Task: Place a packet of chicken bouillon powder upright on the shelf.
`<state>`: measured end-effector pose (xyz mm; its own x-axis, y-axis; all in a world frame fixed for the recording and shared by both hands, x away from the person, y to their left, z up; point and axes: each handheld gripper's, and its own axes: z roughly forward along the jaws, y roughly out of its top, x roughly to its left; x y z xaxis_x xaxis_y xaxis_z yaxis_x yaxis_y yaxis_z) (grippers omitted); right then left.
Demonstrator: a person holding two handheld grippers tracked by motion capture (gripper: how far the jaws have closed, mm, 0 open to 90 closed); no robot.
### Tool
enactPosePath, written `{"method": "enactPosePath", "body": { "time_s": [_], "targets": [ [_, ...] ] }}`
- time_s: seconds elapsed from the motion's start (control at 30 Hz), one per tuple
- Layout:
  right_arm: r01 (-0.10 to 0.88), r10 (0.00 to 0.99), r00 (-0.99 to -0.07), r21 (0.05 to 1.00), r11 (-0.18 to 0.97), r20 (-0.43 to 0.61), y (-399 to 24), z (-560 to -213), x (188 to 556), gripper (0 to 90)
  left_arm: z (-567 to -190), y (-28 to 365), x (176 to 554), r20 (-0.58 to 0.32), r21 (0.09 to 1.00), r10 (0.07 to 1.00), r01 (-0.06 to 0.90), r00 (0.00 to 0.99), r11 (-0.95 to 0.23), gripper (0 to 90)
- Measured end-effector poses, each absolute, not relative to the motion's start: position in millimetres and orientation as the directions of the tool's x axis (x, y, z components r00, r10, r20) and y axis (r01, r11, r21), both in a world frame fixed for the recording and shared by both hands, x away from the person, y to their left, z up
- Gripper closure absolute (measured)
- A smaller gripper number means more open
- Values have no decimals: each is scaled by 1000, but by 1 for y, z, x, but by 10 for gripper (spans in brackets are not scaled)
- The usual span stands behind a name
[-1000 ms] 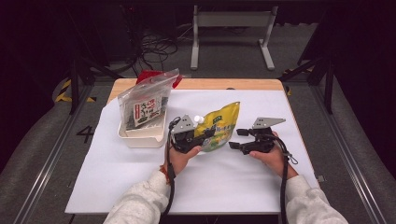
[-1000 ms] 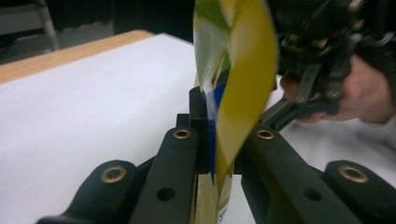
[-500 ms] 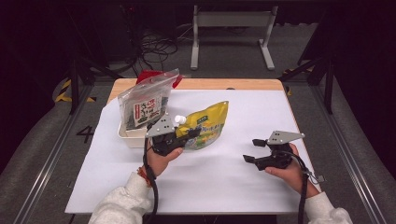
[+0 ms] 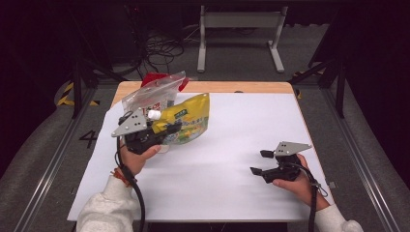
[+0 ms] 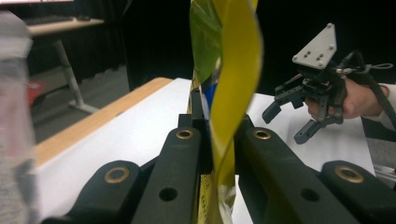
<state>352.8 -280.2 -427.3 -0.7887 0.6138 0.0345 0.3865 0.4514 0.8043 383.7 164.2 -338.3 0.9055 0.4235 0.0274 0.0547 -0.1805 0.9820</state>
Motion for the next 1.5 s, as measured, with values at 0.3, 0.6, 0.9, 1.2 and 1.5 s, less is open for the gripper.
{"method": "enactPosePath", "body": {
  "time_s": [0.3, 0.6, 0.9, 1.2, 1.5],
  "targets": [
    [391, 599, -800, 790, 473, 37, -272, -436, 348, 224, -342, 197, 395, 61, 976, 464, 44, 884, -212, 878],
    [400, 592, -805, 780, 481, 47, -268, -441, 342, 222, -347, 220, 403, 99, 964, 478, 35, 873, -263, 875],
    [406, 590, -806, 775, 484, 54, -266, -443, 341, 215, -358, 240, 409, 64, 958, 492, 85, 868, -275, 872],
    [405, 586, -808, 774, 486, 55, -265, -443, 341, 213, -365, 252, 411, 57, 949, 499, 109, 864, -297, 869],
    [399, 584, -810, 775, 490, 48, -266, -442, 340, 211, -372, 257, 413, 34, 946, 516, 139, 856, -292, 864]
  ]
}}
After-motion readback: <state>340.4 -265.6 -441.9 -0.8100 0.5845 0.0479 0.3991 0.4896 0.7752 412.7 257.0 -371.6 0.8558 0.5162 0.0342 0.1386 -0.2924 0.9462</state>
